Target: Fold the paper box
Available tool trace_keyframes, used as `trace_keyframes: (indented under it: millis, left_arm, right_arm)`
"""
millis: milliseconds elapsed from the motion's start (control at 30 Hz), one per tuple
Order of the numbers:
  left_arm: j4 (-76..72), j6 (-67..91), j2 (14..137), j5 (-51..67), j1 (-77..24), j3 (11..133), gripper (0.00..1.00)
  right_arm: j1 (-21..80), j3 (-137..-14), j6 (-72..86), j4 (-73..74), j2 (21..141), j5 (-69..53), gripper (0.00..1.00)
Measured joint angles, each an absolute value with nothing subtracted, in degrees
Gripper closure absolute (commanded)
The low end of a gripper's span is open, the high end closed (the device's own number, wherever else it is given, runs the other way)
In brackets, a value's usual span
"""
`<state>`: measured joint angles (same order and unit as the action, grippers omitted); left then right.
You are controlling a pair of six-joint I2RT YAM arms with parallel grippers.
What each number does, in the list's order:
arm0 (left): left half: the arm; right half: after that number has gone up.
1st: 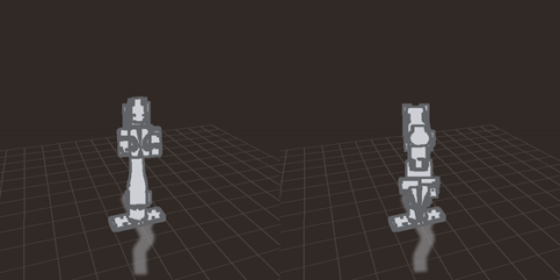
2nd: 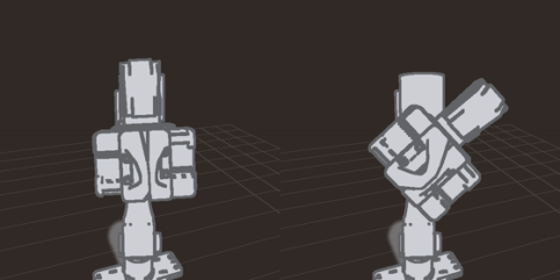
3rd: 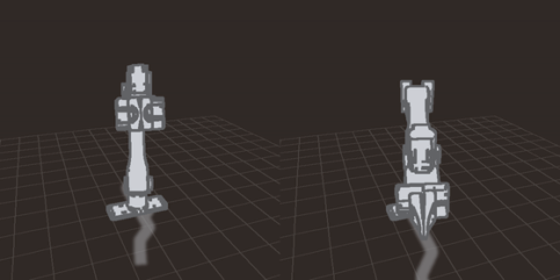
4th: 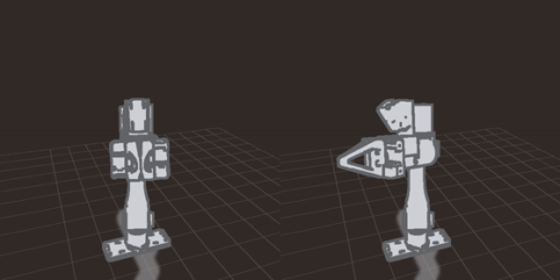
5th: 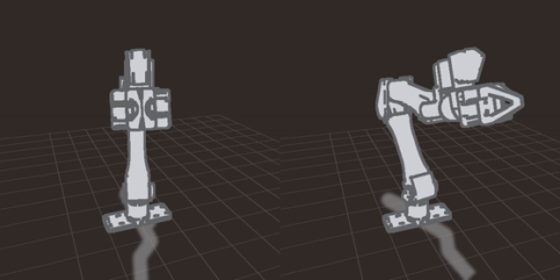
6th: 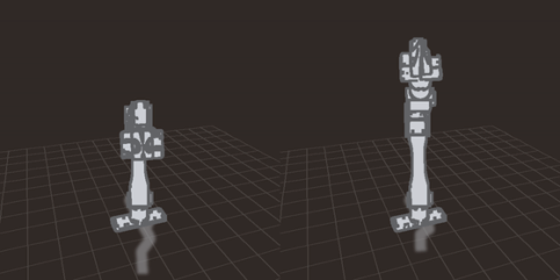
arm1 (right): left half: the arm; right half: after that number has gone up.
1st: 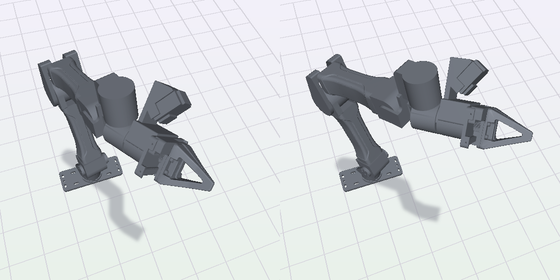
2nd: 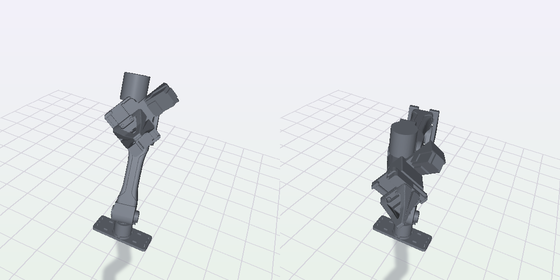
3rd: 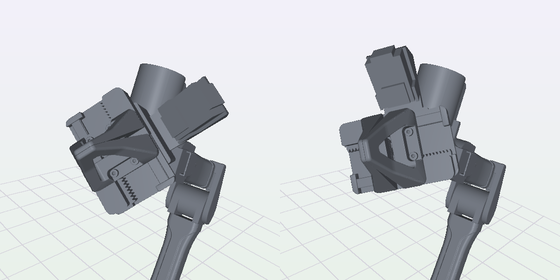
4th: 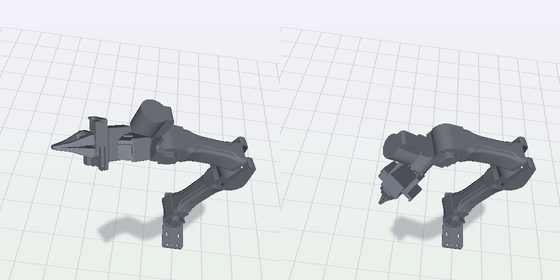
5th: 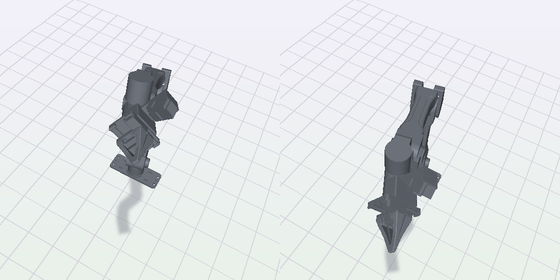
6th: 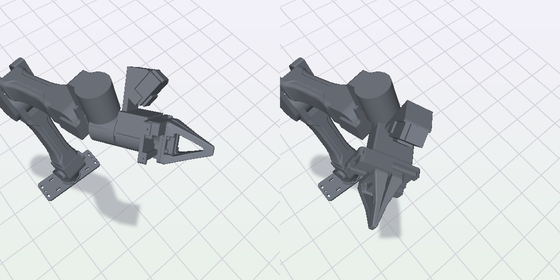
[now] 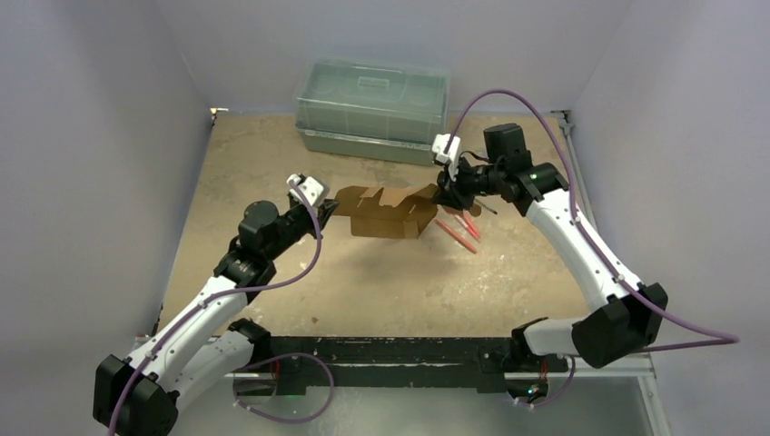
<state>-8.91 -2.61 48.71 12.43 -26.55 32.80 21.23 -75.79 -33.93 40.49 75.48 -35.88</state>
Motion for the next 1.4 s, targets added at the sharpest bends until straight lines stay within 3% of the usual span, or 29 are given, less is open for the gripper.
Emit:
trace_keyframes:
  millis: [100,167,567,867,1400]
  left_arm:
    - [-8.82,-3.90,48.69,12.49,-26.55,32.80,1.00]
    - [-8.80,-4.64,48.69,12.67,-26.55,32.80,1.00]
    - [-10.70,-7.31,53.17,15.79,-26.55,33.85,1.00]
    - [-11.42,-7.09,56.82,16.10,-26.55,34.35,1.00]
    - [-7.55,-3.60,57.76,9.63,-26.52,35.22,1.00]
  right_arm:
    - [21.26,-75.90,-36.95,42.22,77.49,-39.33,0.98]
    - [21.26,-76.47,-39.07,44.18,78.63,-41.47,1.00]
    - [22.20,-91.37,-46.35,57.06,90.61,-45.82,1.00]
    - [25.61,-91.18,-47.18,59.37,98.02,-49.01,1.00]
    - [24.73,-90.65,-46.33,61.21,97.58,-51.99,1.00]
